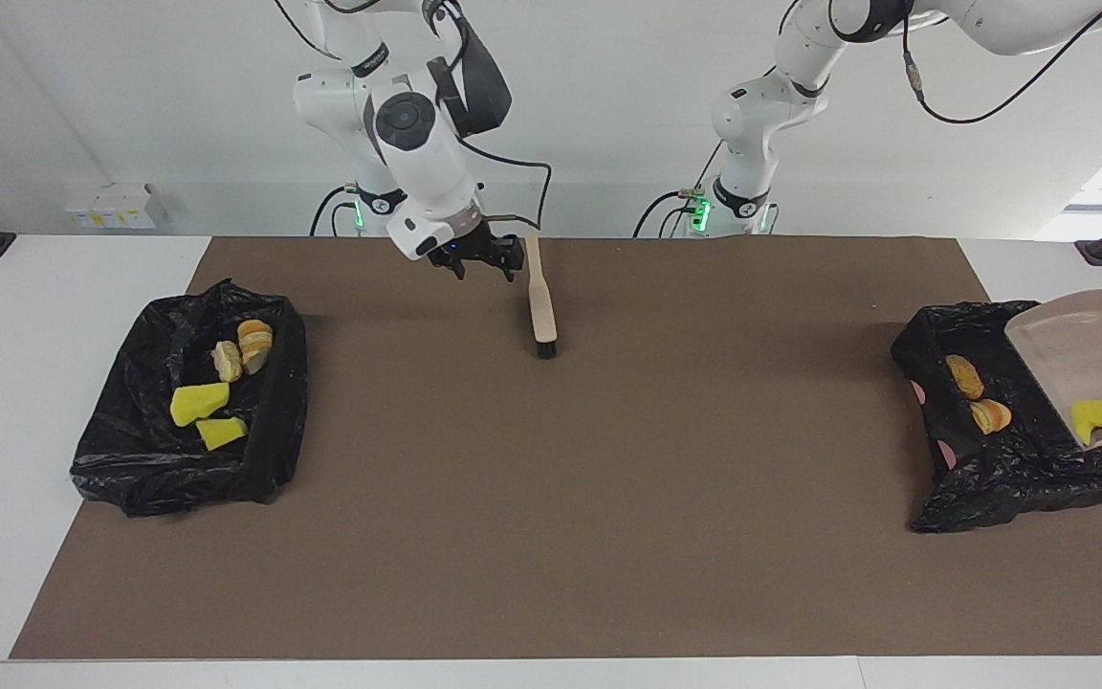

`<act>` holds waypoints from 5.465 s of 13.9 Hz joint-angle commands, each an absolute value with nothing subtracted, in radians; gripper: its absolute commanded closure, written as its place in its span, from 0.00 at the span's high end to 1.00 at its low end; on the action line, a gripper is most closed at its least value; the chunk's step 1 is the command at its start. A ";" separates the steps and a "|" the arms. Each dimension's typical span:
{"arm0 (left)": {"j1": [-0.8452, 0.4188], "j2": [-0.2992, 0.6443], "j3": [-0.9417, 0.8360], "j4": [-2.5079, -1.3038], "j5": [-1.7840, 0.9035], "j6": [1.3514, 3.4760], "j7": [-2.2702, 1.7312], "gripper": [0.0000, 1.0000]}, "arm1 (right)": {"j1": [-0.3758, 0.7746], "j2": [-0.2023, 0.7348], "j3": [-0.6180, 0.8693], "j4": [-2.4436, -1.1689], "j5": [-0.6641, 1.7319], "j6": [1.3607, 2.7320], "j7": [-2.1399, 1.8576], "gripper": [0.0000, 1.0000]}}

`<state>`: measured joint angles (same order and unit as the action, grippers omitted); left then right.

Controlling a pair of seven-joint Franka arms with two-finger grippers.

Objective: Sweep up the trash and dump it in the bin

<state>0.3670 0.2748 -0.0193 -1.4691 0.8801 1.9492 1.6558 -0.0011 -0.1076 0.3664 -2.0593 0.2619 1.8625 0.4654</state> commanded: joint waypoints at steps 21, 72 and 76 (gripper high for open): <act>-0.038 0.114 -0.021 -1.588 0.563 1.548 1.117 0.00 | -0.224 -0.005 0.383 -1.572 -0.091 1.595 0.230 1.00; -0.598 0.368 -0.003 -1.586 -0.083 2.074 -0.648 1.00 | 0.020 -0.014 0.026 -1.528 -0.017 1.491 0.250 1.00; -0.468 0.333 -0.005 -1.578 -0.069 2.046 -0.484 1.00 | 0.020 -0.014 0.026 -1.528 -0.017 1.491 0.250 1.00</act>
<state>-0.5215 0.3608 0.0052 -1.5818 -0.0849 2.0868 -0.5535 0.0243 -0.0140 0.0314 -1.5273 -0.0384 1.4923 0.2712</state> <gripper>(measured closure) 0.000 0.000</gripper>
